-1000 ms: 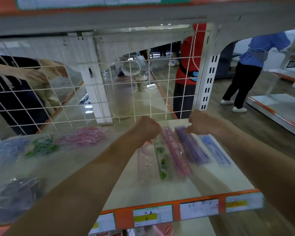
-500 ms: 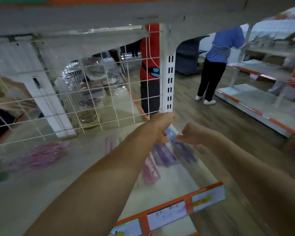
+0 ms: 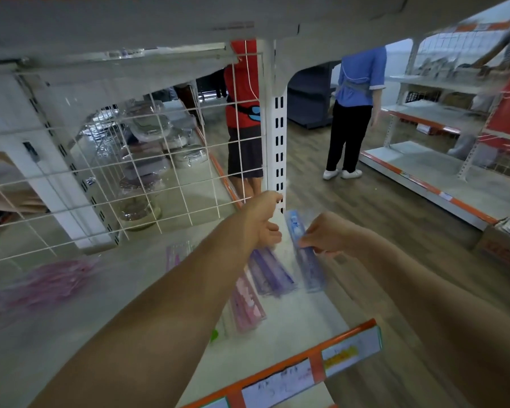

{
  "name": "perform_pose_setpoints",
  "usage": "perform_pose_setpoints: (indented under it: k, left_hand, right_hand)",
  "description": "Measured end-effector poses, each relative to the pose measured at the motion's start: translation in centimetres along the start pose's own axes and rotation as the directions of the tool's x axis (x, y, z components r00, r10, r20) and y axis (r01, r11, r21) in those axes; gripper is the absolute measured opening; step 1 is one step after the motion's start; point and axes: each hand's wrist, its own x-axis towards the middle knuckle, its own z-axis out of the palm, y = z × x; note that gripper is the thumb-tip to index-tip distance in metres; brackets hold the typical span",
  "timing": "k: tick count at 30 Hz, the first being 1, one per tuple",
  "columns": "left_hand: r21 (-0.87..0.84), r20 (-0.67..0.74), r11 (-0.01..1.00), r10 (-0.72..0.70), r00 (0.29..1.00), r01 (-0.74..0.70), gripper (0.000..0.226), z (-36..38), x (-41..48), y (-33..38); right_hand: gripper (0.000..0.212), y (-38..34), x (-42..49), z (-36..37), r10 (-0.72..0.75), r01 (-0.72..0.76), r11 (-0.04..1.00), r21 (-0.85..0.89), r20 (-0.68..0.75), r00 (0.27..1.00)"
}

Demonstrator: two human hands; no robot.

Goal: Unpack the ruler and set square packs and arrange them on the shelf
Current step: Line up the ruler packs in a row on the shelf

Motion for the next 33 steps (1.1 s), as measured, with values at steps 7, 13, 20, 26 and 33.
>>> perform_pose_setpoints:
  k: [7, 13, 20, 26, 33]
  left_hand:
    - [-0.073, -0.005, 0.996, 0.043, 0.999, -0.044, 0.062, -2.4, 0.2, 0.9]
    - [-0.056, -0.037, 0.996, 0.061, 0.997, -0.063, 0.055, -2.9, 0.3, 0.5]
    - [-0.072, 0.036, 0.912, 0.408, 0.912, -0.404, 0.016, -1.1, -1.9, 1.2]
    - [0.209, 0.043, 0.746, 0.639, 0.768, -0.632, 0.019, -0.4, -2.8, 0.0]
    - [0.333, -0.03, 0.715, 0.66, 0.751, -0.615, 0.032, 0.8, -3.0, -0.2]
  right_hand:
    - [0.006, -2.4, -1.0, -0.9, -0.162, 0.097, 0.923, -0.372, -0.149, 0.975]
    - [0.017, -3.3, -2.0, 1.0, -0.159, 0.08, 0.858, -0.508, -0.114, 0.981]
    - [0.013, -3.2, -1.3, -1.9, -0.304, 0.438, 0.832, 0.341, -0.381, 0.873]
    - [0.008, -1.5, -1.8, -1.4, -0.349, 0.504, 0.756, 0.418, -0.394, 0.85]
    - [0.011, -1.6, -1.5, -1.2, -0.407, 0.517, 0.831, 0.207, -0.408, 0.817]
